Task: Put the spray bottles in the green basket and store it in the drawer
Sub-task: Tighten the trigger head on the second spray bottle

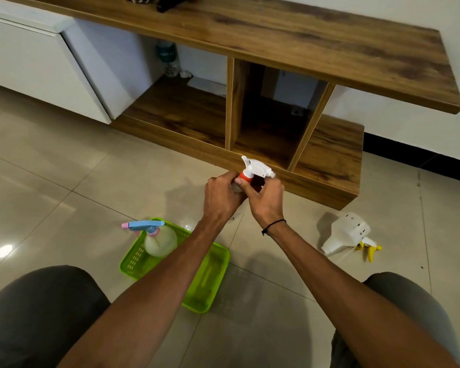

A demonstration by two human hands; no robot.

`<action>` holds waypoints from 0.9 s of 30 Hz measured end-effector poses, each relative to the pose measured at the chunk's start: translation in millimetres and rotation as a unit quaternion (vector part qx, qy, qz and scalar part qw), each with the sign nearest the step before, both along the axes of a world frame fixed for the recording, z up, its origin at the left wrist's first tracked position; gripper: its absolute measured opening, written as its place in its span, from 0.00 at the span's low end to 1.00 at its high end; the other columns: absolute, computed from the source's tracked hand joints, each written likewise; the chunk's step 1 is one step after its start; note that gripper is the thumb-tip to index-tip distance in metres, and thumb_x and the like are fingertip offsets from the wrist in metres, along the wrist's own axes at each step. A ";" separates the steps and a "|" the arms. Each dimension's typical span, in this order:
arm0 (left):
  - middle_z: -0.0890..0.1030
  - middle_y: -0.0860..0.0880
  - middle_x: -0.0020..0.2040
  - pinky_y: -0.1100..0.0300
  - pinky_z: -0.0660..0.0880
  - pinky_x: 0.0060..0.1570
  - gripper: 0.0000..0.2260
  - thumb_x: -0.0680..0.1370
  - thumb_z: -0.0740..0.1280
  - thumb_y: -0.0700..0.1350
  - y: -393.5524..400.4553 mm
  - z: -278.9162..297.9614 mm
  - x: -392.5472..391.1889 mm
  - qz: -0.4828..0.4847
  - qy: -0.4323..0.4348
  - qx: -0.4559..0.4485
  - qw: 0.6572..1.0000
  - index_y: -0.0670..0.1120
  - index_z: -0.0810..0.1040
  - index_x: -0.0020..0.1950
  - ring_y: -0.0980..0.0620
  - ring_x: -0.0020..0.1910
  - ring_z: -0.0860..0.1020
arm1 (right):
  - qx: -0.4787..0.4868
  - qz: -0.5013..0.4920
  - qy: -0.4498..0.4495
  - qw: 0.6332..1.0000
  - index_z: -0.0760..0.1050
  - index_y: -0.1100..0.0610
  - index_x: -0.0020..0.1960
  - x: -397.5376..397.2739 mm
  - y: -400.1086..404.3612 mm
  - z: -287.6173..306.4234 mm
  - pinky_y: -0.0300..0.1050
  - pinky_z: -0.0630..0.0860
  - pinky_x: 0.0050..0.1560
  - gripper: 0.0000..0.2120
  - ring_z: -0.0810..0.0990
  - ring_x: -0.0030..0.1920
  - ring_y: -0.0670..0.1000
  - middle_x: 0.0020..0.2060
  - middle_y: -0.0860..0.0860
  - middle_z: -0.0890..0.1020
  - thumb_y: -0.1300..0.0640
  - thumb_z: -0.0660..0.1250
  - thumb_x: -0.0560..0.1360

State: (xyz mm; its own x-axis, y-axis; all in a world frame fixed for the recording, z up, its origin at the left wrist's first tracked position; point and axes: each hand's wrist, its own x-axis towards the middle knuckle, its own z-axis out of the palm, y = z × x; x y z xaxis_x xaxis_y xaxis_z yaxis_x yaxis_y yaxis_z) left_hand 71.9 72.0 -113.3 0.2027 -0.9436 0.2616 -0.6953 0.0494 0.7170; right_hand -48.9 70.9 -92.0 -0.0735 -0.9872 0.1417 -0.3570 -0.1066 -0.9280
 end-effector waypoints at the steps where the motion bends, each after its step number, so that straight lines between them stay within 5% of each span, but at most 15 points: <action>1: 0.85 0.45 0.37 0.61 0.70 0.33 0.12 0.73 0.76 0.52 -1.0 0.9 1.2 -0.011 0.010 0.007 1.000 0.44 0.82 0.45 0.52 0.29 0.72 | -0.003 -0.001 0.007 1.000 0.81 0.60 0.65 -0.6 -0.3 1.1 0.23 0.77 0.47 0.25 0.77 0.48 0.21 0.46 0.31 0.79 0.48 0.79 0.73; 4: 0.86 0.50 0.57 0.54 0.81 0.56 0.26 0.69 0.74 0.64 -2.5 3.8 10.8 -0.089 0.038 0.045 0.994 0.51 0.82 0.62 0.49 0.53 0.83 | -0.012 0.000 0.007 1.000 0.82 0.59 0.63 -6.5 -5.3 6.8 0.29 0.81 0.49 0.22 0.80 0.47 0.25 0.45 0.33 0.81 0.48 0.78 0.75; 6: 0.74 0.52 0.77 0.53 0.72 0.71 0.43 0.67 0.77 0.69 -2.4 1.7 26.8 -0.156 0.048 0.106 0.981 0.59 0.68 0.78 0.51 0.75 0.73 | -0.008 -0.004 0.000 1.000 0.82 0.60 0.63 -12.1 -10.4 13.6 0.38 0.84 0.54 0.21 0.82 0.47 0.33 0.47 0.41 0.83 0.48 0.76 0.76; 7: 0.69 0.52 0.81 0.54 0.71 0.72 0.50 0.66 0.80 0.67 -0.8 -0.1 36.8 -0.178 0.083 0.151 0.969 0.60 0.61 0.82 0.51 0.77 0.70 | -0.006 -0.008 -0.007 1.000 0.82 0.60 0.64 -15.2 -12.4 16.7 0.45 0.85 0.57 0.21 0.83 0.49 0.38 0.50 0.45 0.84 0.49 0.76 0.76; 9: 0.70 0.52 0.78 0.53 0.77 0.70 0.54 0.66 0.85 0.56 5.3 -7.1 54.3 -0.196 0.181 0.230 0.936 0.57 0.57 0.84 0.49 0.75 0.74 | -0.003 -0.009 -0.036 0.999 0.80 0.62 0.66 -19.9 -14.9 21.1 0.54 0.84 0.62 0.23 0.83 0.56 0.48 0.56 0.51 0.85 0.50 0.76 0.76; 12: 0.81 0.42 0.69 0.36 0.83 0.61 0.41 0.68 0.84 0.50 15.3 -16.7 64.2 -0.208 0.369 0.313 0.850 0.52 0.68 0.78 0.37 0.67 0.82 | 0.005 0.005 -0.080 0.997 0.79 0.62 0.67 -22.3 -16.4 23.2 0.63 0.80 0.65 0.23 0.82 0.63 0.57 0.60 0.56 0.84 0.53 0.77 0.76; 15: 0.79 0.34 0.72 0.37 0.82 0.62 0.34 0.76 0.72 0.65 17.9 -14.2 66.9 -0.215 0.590 0.369 0.685 0.51 0.73 0.78 0.29 0.69 0.79 | 0.011 0.018 -0.103 0.994 0.80 0.58 0.65 -22.6 -18.7 23.5 0.67 0.79 0.65 0.20 0.81 0.65 0.58 0.61 0.56 0.84 0.55 0.77 0.76; 17: 0.78 0.32 0.72 0.45 0.86 0.56 0.40 0.79 0.57 0.74 14.8 -10.9 67.5 -0.169 0.645 0.390 0.636 0.46 0.72 0.79 0.33 0.63 0.83 | 0.018 0.027 -0.135 0.990 0.80 0.48 0.61 -23.3 -20.2 24.4 0.67 0.79 0.65 0.16 0.82 0.63 0.54 0.58 0.52 0.84 0.58 0.78 0.75; 19: 0.80 0.31 0.67 0.55 0.87 0.42 0.43 0.80 0.51 0.75 11.2 -11.9 64.7 -0.146 0.635 0.402 0.643 0.40 0.74 0.76 0.43 0.47 0.87 | 0.024 0.034 -0.167 0.985 0.78 0.44 0.59 -23.1 -20.1 23.8 0.66 0.79 0.67 0.19 0.82 0.63 0.53 0.58 0.52 0.84 0.61 0.77 0.75; 22: 0.82 0.34 0.61 0.63 0.84 0.35 0.42 0.77 0.64 0.71 12.6 -14.1 57.1 -0.139 0.636 0.385 0.653 0.39 0.72 0.76 0.50 0.38 0.84 | 0.034 0.032 -0.205 0.978 0.78 0.48 0.61 -25.0 -21.6 20.5 0.62 0.81 0.65 0.18 0.84 0.62 0.54 0.58 0.54 0.85 0.62 0.77 0.75; 25: 0.78 0.37 0.67 0.60 0.87 0.43 0.39 0.73 0.81 0.53 12.4 -16.6 62.0 -0.142 0.680 0.301 0.653 0.46 0.68 0.79 0.44 0.53 0.86 | 0.051 0.020 -0.248 0.967 0.79 0.53 0.61 -26.8 -23.7 19.8 0.57 0.85 0.59 0.17 0.87 0.55 0.49 0.52 0.49 0.86 0.64 0.76 0.76; 27: 0.71 0.40 0.74 0.53 0.87 0.51 0.38 0.76 0.76 0.34 10.0 -18.3 60.1 -0.154 0.636 0.239 0.718 0.52 0.63 0.81 0.39 0.66 0.81 | 0.064 0.011 -0.260 0.963 0.79 0.58 0.62 -25.8 -23.5 18.3 0.58 0.85 0.58 0.16 0.87 0.54 0.50 0.52 0.51 0.86 0.65 0.75 0.76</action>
State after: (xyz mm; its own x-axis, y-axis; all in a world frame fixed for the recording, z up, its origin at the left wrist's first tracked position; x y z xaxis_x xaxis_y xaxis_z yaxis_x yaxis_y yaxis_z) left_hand 132.0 82.0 -131.6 -0.2461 -0.9151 -0.3193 0.5269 -0.4028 0.7484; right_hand -74.7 47.4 -73.7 -0.0803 -0.9962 -0.0324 0.1614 0.0191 -0.9867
